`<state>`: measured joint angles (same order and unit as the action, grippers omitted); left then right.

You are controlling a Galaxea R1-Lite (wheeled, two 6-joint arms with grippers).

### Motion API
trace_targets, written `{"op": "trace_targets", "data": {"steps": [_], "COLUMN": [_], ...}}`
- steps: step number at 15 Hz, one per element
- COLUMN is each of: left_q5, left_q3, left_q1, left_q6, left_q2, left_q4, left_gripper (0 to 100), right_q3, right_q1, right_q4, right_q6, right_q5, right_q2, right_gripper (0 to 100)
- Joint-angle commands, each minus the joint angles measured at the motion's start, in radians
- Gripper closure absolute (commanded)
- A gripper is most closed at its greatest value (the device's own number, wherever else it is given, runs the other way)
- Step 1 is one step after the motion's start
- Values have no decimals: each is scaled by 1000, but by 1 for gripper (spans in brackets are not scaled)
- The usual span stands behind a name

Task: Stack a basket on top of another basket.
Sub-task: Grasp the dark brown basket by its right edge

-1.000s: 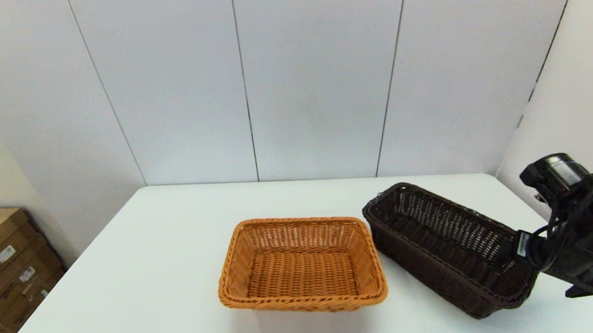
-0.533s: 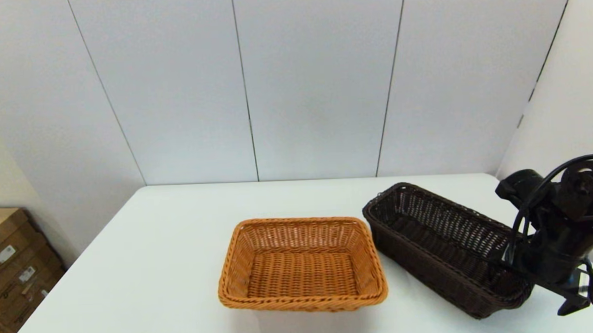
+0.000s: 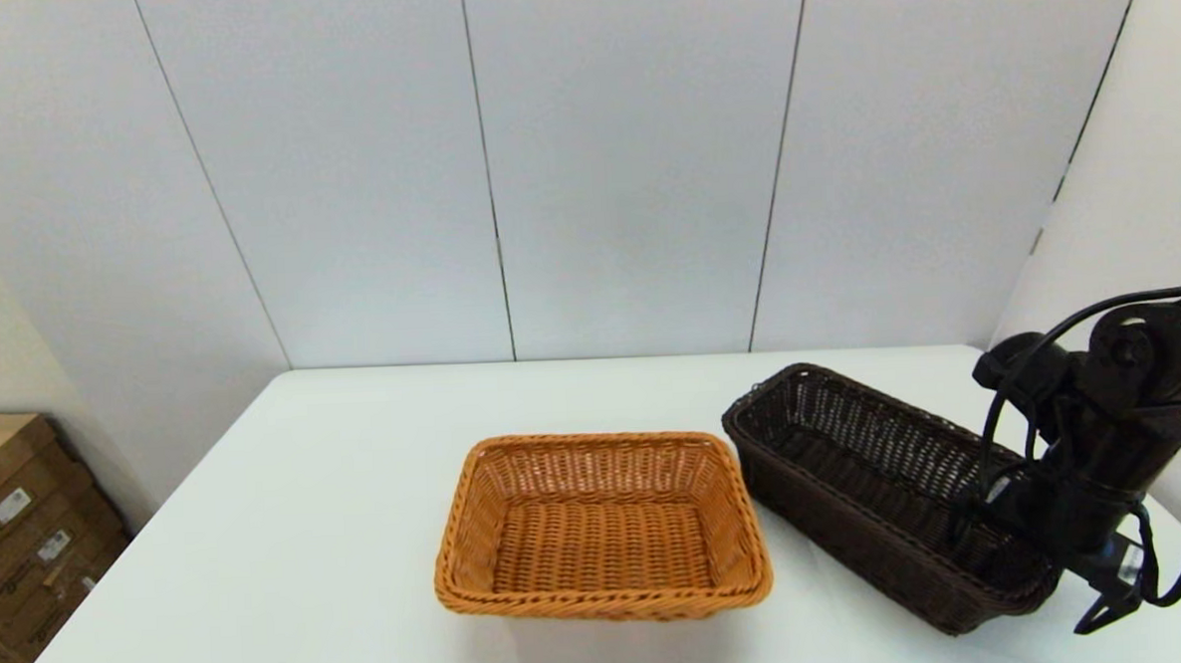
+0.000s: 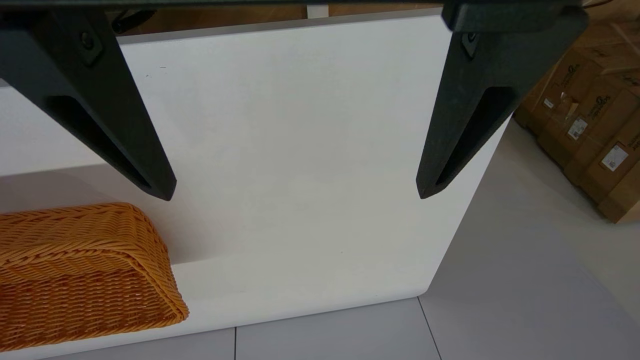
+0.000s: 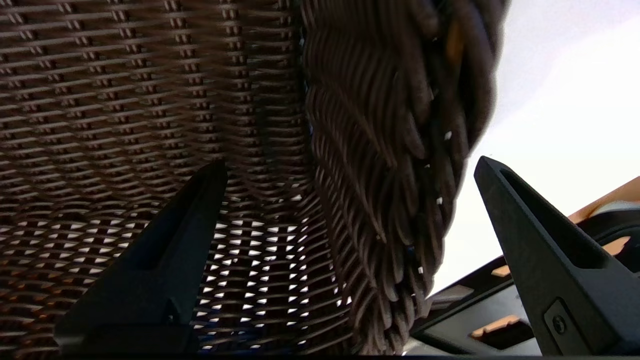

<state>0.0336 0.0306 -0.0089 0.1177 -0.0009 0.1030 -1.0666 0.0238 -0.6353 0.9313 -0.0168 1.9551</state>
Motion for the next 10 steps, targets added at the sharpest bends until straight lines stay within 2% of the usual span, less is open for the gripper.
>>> {"op": "trace_targets", "data": {"steps": [1,7,8,10], "left_q5": [0,0,0,0], "left_q3": [0,0,0,0], "left_q1": [1,0,0,0], "left_q6": [0,-1,0,0], "left_q2": [1,1,1,1], "left_q4": [0,0,0,0], "left_gripper": [0,0,0,0], "right_q3": [-36,-44,-44,-44], "right_q1": [24,42,42,42], "right_q4": [-4,-4,-4,-4], "right_q6": [12,6,8,4], "right_q5": [3,3,5,5], "right_q2": [27,61,65,68], "right_gripper": [0,0,100,100]}}
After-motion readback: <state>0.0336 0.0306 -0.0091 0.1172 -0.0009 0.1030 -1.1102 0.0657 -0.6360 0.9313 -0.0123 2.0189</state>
